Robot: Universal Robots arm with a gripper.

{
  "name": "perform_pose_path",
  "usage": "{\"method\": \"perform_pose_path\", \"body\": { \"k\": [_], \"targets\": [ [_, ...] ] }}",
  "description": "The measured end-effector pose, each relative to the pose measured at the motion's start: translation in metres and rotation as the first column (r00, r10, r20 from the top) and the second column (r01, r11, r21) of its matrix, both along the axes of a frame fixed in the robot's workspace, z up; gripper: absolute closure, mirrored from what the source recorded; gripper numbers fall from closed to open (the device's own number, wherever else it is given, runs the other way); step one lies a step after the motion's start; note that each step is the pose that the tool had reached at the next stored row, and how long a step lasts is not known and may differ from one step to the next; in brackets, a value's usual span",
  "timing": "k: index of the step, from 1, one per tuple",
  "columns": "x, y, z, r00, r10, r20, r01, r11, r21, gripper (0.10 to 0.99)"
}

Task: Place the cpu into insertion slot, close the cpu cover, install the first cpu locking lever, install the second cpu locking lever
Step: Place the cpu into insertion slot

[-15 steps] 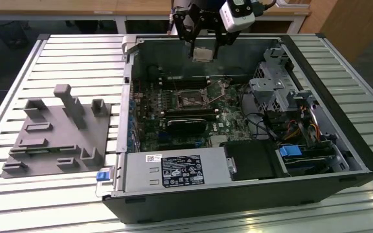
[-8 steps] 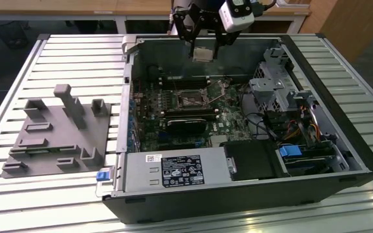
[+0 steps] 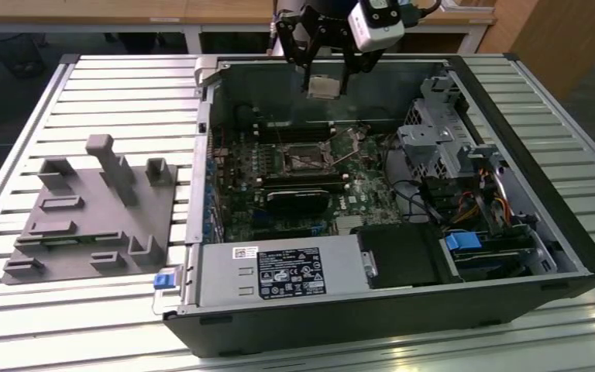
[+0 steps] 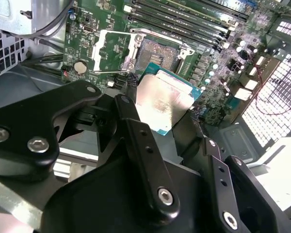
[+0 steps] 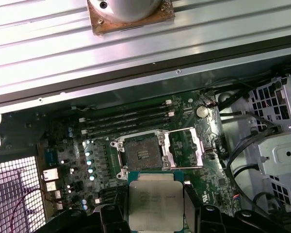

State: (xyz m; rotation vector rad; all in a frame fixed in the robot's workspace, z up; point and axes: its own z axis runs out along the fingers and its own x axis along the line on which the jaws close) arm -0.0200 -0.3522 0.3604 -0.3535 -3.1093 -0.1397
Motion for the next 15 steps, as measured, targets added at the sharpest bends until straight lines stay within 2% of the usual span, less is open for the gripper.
{"method": "perform_pose_path", "body": {
  "k": [15],
  "targets": [
    [0.0, 0.0, -0.0001, 0.9991, -0.043, 0.0, 0.043, 0.9991, 0.0, 0.545]
  ]
}}
